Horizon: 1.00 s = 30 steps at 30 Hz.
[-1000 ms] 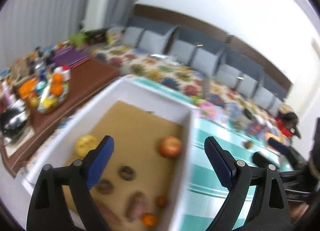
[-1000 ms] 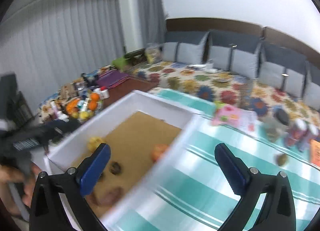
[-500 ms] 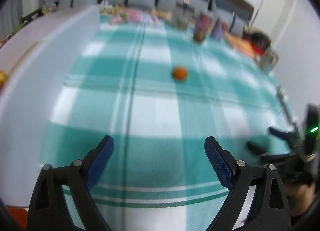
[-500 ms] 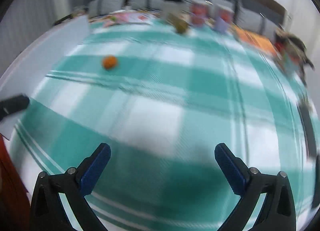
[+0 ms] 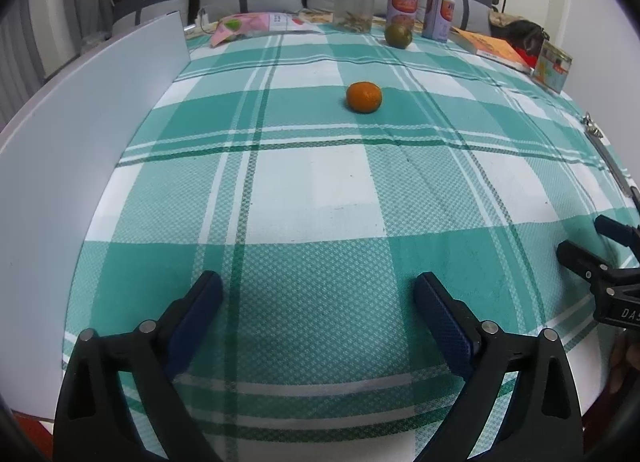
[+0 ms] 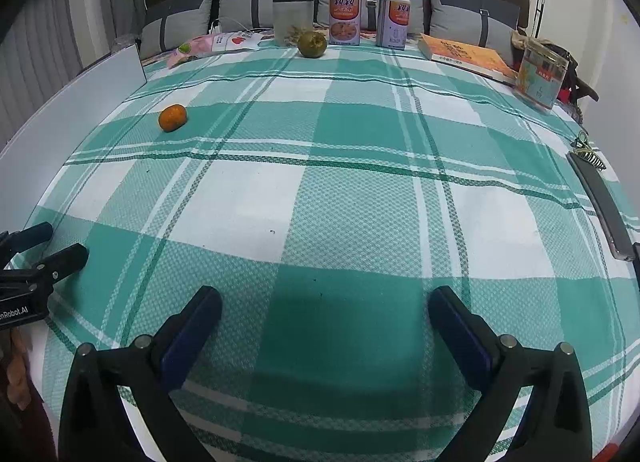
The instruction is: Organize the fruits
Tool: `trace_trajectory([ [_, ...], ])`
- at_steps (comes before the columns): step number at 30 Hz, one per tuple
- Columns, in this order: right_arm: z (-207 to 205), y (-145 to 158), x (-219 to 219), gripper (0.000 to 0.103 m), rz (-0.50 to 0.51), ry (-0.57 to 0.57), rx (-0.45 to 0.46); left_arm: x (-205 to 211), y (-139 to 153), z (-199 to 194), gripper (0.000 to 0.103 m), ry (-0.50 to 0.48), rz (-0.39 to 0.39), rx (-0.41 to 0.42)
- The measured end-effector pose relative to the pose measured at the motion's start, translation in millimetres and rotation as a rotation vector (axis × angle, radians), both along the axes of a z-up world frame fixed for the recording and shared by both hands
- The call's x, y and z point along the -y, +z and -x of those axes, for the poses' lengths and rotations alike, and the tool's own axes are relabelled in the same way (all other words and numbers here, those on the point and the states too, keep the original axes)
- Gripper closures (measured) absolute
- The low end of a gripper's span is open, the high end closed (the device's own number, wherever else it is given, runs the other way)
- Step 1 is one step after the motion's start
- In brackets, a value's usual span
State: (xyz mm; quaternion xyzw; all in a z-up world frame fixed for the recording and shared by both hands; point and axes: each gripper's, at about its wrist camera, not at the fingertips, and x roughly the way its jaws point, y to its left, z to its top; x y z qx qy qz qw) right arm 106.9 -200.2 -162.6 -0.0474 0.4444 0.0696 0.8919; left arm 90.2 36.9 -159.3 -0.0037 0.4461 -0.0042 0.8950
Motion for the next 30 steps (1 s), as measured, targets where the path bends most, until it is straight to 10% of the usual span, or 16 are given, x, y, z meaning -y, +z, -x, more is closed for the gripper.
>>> trace_trajectory([
  [30, -1.8, 0.0, -0.7, 0.000, 0.002, 0.003, 0.003, 2.2, 6.8, -18.2, 0.007, -0.050, 0.047, -0.028],
])
